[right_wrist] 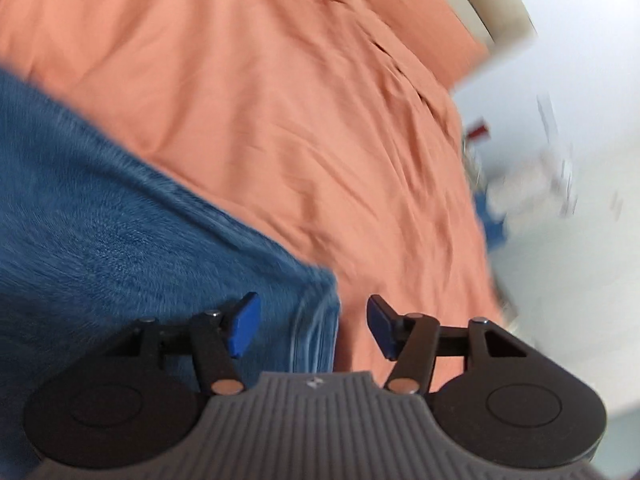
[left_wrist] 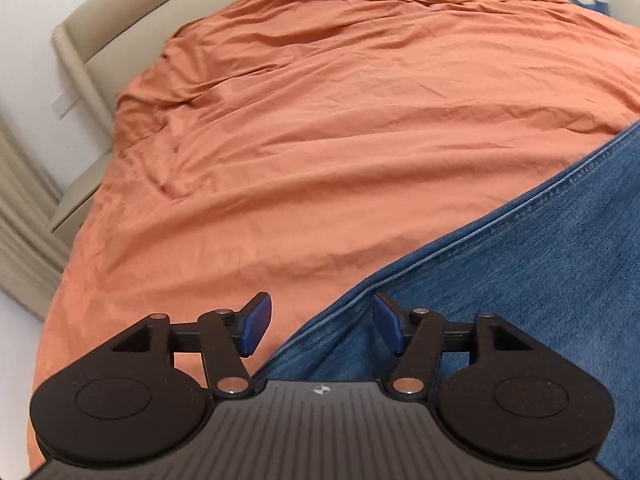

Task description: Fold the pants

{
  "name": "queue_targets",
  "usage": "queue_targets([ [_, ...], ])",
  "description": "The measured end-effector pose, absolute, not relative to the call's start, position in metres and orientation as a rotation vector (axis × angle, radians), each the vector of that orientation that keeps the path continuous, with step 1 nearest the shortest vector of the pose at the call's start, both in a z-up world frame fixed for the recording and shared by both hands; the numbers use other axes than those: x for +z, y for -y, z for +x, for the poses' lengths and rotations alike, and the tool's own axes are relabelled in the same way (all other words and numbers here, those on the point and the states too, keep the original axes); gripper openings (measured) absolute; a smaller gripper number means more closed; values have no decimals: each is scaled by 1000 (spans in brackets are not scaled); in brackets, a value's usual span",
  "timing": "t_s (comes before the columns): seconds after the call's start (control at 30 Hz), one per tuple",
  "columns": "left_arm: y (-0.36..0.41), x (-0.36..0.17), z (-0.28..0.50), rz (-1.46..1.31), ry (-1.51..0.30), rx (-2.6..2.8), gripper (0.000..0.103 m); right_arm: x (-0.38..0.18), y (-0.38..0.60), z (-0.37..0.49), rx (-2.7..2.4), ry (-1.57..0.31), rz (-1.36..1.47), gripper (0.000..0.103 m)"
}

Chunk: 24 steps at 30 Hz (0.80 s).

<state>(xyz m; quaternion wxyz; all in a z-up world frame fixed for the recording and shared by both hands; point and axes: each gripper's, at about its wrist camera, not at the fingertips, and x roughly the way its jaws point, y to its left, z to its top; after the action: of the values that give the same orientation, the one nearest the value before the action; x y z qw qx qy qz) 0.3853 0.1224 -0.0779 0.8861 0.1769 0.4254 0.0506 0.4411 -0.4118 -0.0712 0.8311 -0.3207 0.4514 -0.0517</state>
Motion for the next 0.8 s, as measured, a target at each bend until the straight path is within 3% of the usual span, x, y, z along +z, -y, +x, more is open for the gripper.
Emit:
queue_targets([
  [0.07, -131, -75, 375, 367, -903, 136, 68, -56, 433, 423, -130, -972, -520, 52],
  [0.13, -143, -73, 364, 360, -923, 173, 68, -43, 457, 401, -162, -969, -351, 34],
  [0.43, -190, -61, 317, 229, -993, 319, 67, -60, 541, 350, -254, -947, 351, 32],
  [0.67, -199, -67, 301, 153, -1011, 352, 67, -98, 554, 355, -302, -941, 615, 28],
  [0.7, -200, -67, 300, 148, -1011, 356, 67, -99, 557, 353, -308, -938, 644, 25],
  [0.8, -199, -69, 302, 153, -1013, 368, 67, -89, 561, 354, -322, -931, 651, 4],
])
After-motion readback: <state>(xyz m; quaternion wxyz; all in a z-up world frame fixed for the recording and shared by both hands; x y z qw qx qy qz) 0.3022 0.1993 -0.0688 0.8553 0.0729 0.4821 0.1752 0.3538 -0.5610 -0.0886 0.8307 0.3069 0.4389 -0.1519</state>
